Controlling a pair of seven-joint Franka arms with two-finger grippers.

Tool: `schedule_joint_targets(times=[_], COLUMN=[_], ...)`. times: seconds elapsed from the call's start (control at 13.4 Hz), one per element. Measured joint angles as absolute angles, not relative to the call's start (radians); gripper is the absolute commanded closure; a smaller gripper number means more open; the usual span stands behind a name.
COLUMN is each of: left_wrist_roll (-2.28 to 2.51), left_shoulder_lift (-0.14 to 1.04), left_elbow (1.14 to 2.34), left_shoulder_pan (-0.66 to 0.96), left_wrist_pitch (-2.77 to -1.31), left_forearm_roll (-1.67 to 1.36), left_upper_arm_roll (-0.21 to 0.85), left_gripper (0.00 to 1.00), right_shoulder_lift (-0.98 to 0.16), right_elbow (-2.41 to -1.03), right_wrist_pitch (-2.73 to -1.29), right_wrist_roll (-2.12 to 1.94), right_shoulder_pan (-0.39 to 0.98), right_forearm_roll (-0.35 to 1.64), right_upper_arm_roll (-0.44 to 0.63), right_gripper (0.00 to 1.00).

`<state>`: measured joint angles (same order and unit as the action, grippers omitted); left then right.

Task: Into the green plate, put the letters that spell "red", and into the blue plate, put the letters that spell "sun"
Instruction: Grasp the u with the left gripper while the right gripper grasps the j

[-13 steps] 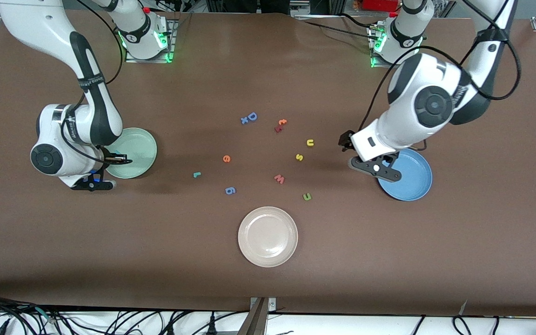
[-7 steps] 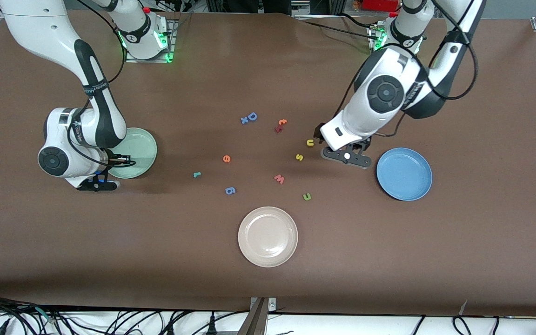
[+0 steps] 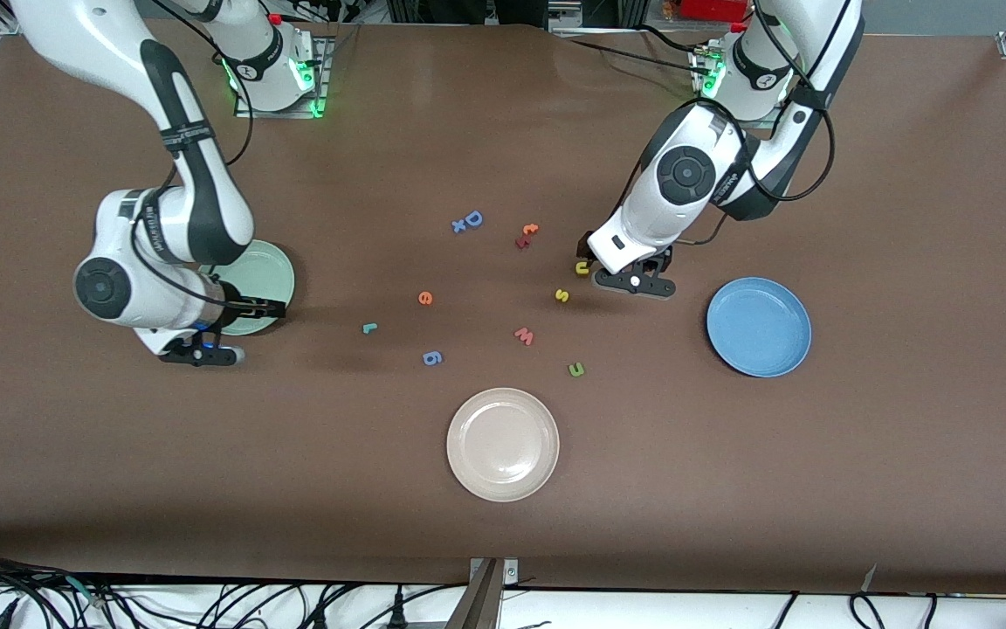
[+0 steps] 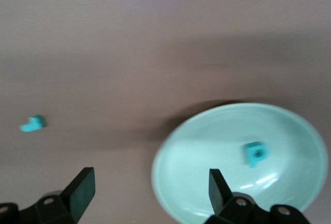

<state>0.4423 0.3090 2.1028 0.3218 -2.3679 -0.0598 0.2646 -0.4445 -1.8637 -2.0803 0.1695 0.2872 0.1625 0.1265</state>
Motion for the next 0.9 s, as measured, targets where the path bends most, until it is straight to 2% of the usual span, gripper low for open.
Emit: schedule_joint_targets(times=[0.22, 0.52, 0.9], left_wrist_roll=[0.632, 0.69, 0.692], left_shoulder_lift=[0.333, 0.398, 0.452], left_elbow=[2.159, 2.158, 2.147], left_shoulder_pan=[0.389, 0.404, 0.404], left_wrist_pitch=[-2.451, -2.485, -2.564], left_forearm_roll=[0.004, 0.046, 0.063], left_upper_arm_roll=[0.267, 0.265, 0.264], left_gripper=[0.07, 0.04, 0.06], right_shoulder_lift=[-0.459, -0.514, -0.579], right_elbow=[-1.864, -1.876, -1.878], right_wrist_pitch=[-2.144, -2.274, -2.394], right_wrist_roll=[0.34, 0.507, 0.547], right_shoulder_pan=[0.364, 0.469, 0.481], right_forearm_roll=[0.164, 0.165, 0.165], right_upper_arm_roll=[0.114, 0.112, 0.112], right_gripper=[0.03, 0.02, 0.02])
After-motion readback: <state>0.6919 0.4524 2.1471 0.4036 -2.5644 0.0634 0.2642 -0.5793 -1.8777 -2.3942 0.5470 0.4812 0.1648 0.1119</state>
